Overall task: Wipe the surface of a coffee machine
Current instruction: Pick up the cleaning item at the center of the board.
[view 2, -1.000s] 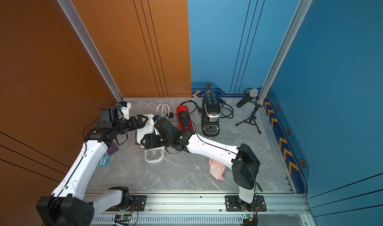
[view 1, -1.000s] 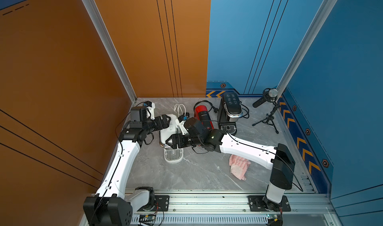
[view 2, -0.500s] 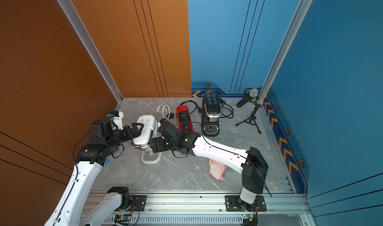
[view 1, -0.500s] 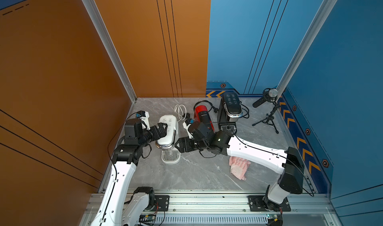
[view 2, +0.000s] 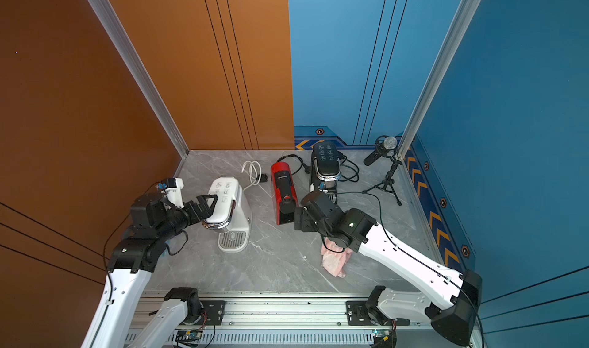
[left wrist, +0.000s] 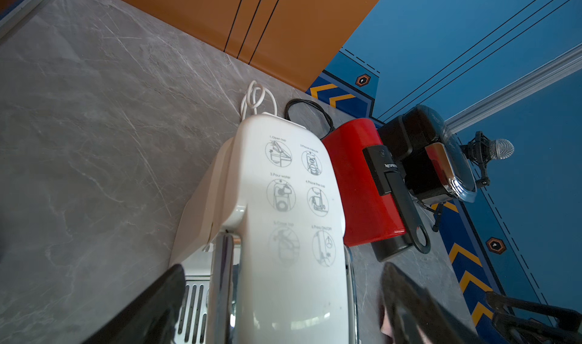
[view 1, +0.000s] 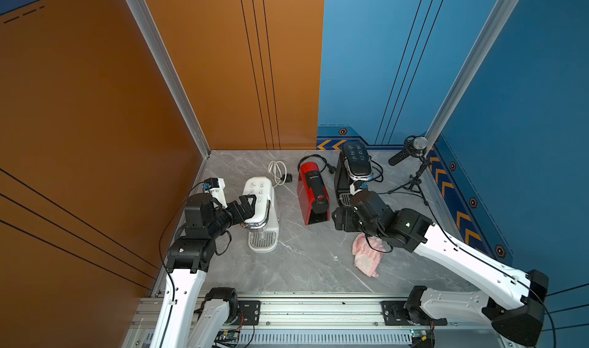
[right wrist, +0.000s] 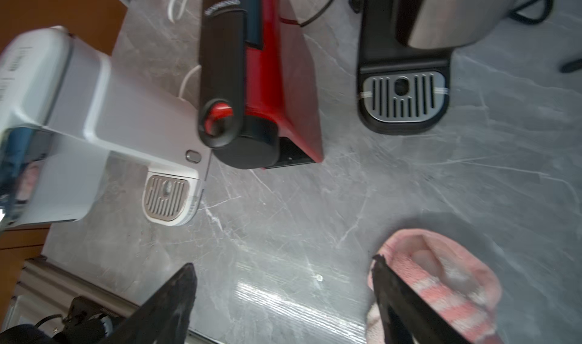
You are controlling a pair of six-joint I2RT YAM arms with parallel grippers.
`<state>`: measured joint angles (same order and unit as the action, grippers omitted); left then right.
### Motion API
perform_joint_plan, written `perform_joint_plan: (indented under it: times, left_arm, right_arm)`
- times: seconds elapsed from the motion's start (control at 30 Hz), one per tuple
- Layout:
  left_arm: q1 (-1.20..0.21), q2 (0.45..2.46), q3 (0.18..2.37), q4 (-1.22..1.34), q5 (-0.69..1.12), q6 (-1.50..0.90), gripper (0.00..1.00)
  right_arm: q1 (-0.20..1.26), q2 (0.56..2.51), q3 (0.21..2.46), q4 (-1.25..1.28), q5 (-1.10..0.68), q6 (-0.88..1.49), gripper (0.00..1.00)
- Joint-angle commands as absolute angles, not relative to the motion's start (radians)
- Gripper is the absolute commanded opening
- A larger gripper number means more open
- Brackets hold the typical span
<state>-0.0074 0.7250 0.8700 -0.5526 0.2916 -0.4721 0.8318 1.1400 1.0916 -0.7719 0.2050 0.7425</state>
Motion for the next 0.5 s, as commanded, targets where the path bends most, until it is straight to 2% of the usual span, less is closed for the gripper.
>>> perform_joint_plan:
  times: [0.0,0.2,0.47]
  left_arm:
    - [-0.018,0.706,0.832,-0.583,0.345,-0.483,0.97]
    - [-0.030,0.690,0.814,-0.589,0.377,-0.459,0.97]
    - [-0.072,0.713,0.799,-0.588,0.389,-0.479,0.97]
  right_arm:
    - [0.740,1.053,0.932,-0.875,0.172,0.802,0.89]
    - [0.669,1.032,0.785,-0.862,0.111,0.813,0.91]
    - [0.651,1.220,0.710,-0.813,0.149,0.796,0.90]
